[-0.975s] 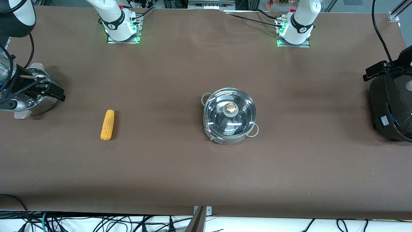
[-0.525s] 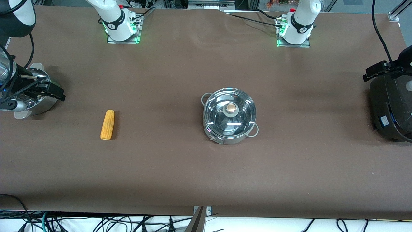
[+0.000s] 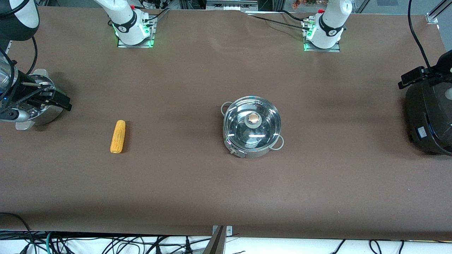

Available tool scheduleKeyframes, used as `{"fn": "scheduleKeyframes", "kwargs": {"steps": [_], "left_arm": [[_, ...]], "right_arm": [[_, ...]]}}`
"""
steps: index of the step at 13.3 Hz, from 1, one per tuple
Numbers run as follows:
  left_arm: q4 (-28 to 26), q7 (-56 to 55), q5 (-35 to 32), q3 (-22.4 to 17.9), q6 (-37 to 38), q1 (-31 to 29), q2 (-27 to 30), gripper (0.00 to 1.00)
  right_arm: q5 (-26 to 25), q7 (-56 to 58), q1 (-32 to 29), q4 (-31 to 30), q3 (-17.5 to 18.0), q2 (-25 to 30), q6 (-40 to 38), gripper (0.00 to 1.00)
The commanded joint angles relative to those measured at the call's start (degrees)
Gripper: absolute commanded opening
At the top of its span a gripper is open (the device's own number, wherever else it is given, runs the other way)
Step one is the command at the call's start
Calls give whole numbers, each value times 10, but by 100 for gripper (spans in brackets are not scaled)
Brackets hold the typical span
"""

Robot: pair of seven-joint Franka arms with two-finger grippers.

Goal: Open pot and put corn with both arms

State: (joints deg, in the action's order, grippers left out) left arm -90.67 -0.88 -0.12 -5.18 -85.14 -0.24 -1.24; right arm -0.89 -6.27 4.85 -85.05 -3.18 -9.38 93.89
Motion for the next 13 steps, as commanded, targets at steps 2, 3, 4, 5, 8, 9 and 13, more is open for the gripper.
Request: {"fn": "scheduleKeyframes", "kwargs": {"steps": [2, 3, 4, 5, 8, 9, 13], "left_arm": [[13, 7, -5, 1, 6, -1, -3, 100], [13, 7, -5, 1, 6, -1, -3, 100], [13, 7, -5, 1, 6, -1, -3, 100], [13, 7, -5, 2, 6, -1, -3, 100], [13, 7, -4, 1, 5, -2, -3, 100], [13, 7, -5, 1, 5, -1, -5, 100], [13, 7, -7, 1, -7, -1, -11, 100]], "right_arm": [[-8, 6, -2, 7, 0, 1, -6, 100], [-7, 4, -3, 7, 0, 1, -6, 100], [-8, 2, -3, 7, 0, 1, -5, 100], [-8, 2, -1, 6, 0, 0, -2, 100], [-7, 1, -1, 5, 0, -3, 2, 100], [-7, 1, 0, 5, 1, -6, 3, 100], [-3, -1, -2, 5, 0, -26, 9, 100]]}}
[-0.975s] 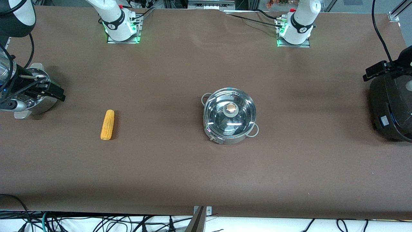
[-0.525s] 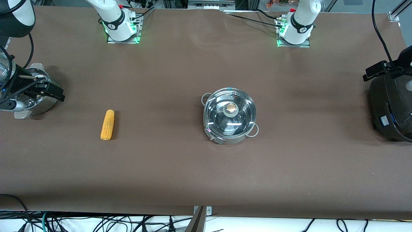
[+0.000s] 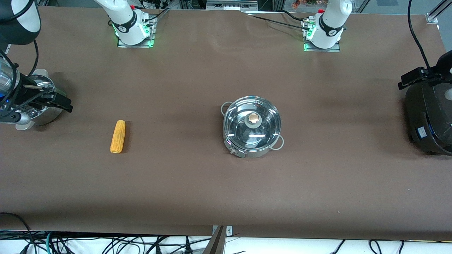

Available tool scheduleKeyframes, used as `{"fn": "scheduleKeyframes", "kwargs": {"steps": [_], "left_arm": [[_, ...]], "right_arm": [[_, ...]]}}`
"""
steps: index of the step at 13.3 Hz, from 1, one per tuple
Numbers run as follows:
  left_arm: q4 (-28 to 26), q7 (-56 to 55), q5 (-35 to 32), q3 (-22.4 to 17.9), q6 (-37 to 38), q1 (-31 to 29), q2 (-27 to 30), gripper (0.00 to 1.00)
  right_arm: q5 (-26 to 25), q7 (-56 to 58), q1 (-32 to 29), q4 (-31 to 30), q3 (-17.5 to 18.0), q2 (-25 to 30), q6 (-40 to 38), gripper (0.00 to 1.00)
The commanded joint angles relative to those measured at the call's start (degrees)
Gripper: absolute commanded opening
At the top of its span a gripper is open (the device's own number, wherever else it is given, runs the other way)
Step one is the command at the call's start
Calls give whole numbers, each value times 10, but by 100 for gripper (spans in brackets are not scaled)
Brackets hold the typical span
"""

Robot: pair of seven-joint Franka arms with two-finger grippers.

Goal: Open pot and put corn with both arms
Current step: 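Move the right gripper toward the corn while the left gripper reaches the pot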

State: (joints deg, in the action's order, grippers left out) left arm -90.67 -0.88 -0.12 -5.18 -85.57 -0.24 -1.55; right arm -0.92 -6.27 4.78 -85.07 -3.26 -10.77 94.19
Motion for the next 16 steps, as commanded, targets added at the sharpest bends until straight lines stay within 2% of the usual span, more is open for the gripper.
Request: {"fn": "scheduleKeyframes", "kwargs": {"steps": [1, 9, 12, 14, 16], "left_arm": [[13, 7, -8, 1, -4, 0, -8, 100], [8, 14, 1, 3, -22, 0, -26, 100], [-10, 14, 9, 5, -22, 8, -32, 100], [-11, -4, 54, 32, -23, 9, -44, 100], [-8, -66, 55, 68, -30, 14, -66, 100]], "right_arm": [[-1, -1, -2, 5, 2, -16, 13, 100], [2, -38, -1, 0, 3, -74, 82, 100], [3, -36, 1, -4, 4, -92, 95, 100], [3, -30, 1, -23, 4, -98, 122, 100], [18, -30, 1, -48, 4, -98, 146, 100]]}}
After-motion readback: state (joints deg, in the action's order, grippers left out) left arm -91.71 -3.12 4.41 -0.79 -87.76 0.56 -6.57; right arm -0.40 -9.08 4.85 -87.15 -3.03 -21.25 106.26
